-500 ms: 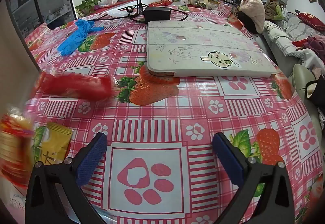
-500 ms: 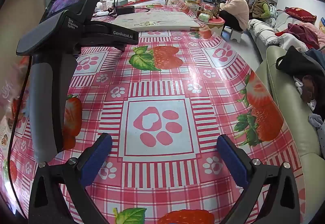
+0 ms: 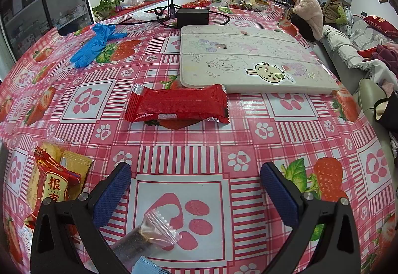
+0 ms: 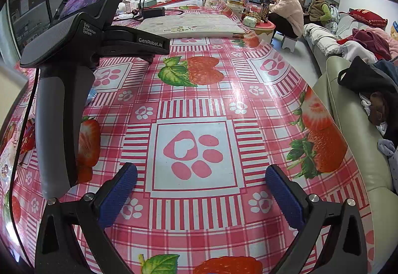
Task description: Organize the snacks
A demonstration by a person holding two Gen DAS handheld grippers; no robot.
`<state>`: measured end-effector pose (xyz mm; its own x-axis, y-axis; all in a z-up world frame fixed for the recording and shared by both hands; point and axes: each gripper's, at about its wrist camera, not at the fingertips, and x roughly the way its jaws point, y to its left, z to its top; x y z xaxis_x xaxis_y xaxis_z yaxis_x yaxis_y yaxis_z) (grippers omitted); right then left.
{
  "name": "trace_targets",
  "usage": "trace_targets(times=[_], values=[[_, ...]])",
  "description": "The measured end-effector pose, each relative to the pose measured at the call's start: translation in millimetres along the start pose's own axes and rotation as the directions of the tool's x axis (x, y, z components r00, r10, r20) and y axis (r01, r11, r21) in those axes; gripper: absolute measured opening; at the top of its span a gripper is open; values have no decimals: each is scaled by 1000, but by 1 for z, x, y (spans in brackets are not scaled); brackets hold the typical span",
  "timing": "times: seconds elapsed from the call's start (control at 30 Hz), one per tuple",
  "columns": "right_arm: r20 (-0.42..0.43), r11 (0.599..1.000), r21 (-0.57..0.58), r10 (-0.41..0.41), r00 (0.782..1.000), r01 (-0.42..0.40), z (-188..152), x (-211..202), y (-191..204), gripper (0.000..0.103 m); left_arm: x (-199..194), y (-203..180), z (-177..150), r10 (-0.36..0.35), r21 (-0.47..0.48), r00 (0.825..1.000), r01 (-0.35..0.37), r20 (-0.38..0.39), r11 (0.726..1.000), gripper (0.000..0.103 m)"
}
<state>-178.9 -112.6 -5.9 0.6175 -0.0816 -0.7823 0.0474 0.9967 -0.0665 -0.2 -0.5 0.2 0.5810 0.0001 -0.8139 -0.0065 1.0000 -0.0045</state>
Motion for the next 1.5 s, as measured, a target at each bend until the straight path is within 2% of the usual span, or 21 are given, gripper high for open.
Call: trace_targets(times=[1.03, 1.2, 1.4, 1.5], values=[[-11, 1000, 0, 2, 1000, -2, -2, -6, 0, 103, -3, 11, -3, 0, 0, 1000, 0, 0, 1000, 103], [-43, 1000, 1, 1, 999, -1, 5, 5, -1, 103, -4, 14, -5, 3, -3, 1000, -3, 0, 1000, 103], [-146, 1000, 4, 1, 989, 0, 18, 12, -2, 103, -4, 14, -5, -3, 0, 1000, 3, -9, 1000, 103], [-189, 1000, 3, 1, 982, 0, 19, 11, -1, 103, -4, 14, -1, -37, 50, 994, 42, -101, 998, 103]])
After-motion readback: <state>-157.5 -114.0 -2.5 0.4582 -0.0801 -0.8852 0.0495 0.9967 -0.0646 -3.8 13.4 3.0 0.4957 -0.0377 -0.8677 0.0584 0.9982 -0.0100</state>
